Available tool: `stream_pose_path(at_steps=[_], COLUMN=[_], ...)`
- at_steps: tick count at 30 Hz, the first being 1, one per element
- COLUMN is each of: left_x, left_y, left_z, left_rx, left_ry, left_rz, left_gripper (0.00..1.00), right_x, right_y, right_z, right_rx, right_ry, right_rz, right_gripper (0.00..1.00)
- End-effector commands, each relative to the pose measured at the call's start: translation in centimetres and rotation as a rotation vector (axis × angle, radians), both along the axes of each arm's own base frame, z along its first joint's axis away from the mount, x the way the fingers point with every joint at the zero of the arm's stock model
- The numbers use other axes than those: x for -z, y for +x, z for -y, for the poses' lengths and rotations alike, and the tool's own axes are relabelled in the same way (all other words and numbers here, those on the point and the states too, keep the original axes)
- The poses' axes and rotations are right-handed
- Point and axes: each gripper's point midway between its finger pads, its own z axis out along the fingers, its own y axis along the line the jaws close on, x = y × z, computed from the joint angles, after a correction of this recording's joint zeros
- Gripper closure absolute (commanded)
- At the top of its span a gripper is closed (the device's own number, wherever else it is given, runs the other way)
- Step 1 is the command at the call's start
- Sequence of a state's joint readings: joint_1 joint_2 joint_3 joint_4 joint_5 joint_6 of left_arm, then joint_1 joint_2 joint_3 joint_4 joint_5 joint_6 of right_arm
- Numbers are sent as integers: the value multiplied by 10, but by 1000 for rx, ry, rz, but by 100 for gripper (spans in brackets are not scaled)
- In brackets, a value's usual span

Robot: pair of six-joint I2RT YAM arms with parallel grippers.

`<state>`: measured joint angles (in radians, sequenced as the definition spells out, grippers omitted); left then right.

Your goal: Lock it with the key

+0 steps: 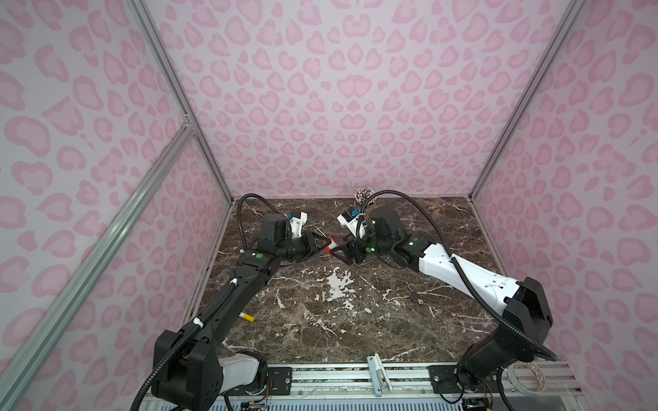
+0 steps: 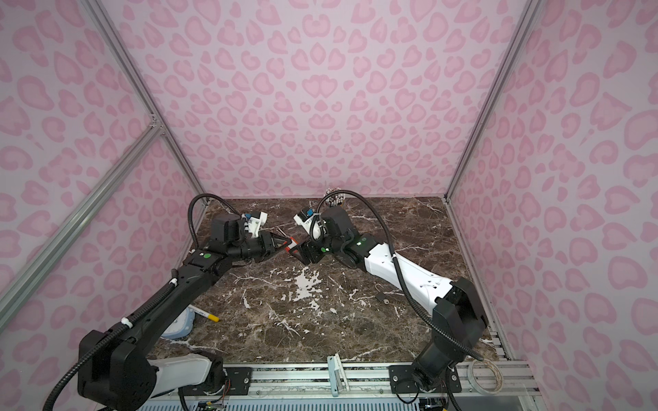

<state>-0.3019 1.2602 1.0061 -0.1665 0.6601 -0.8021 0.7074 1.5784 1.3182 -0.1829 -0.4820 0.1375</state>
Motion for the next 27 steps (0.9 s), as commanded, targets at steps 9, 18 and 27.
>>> stream_pose_path(at_steps=[9,18,27], left_x=[-157,-206,-226], left_y=[26,9,-1], left_z=[2,6,2], left_rx=[-57,4,5], left_ry=[-214,-381,-404], left_rz=[490,637,681], left_gripper=[82,85,86], right_x=[-166,-202,-205], right_y=[27,22,14], right_z=[33,35,19], right_rx=[113,65,-14], right_ry=[746,890,926], right_rz=[3,-10,-77], right_gripper=[19,19,21])
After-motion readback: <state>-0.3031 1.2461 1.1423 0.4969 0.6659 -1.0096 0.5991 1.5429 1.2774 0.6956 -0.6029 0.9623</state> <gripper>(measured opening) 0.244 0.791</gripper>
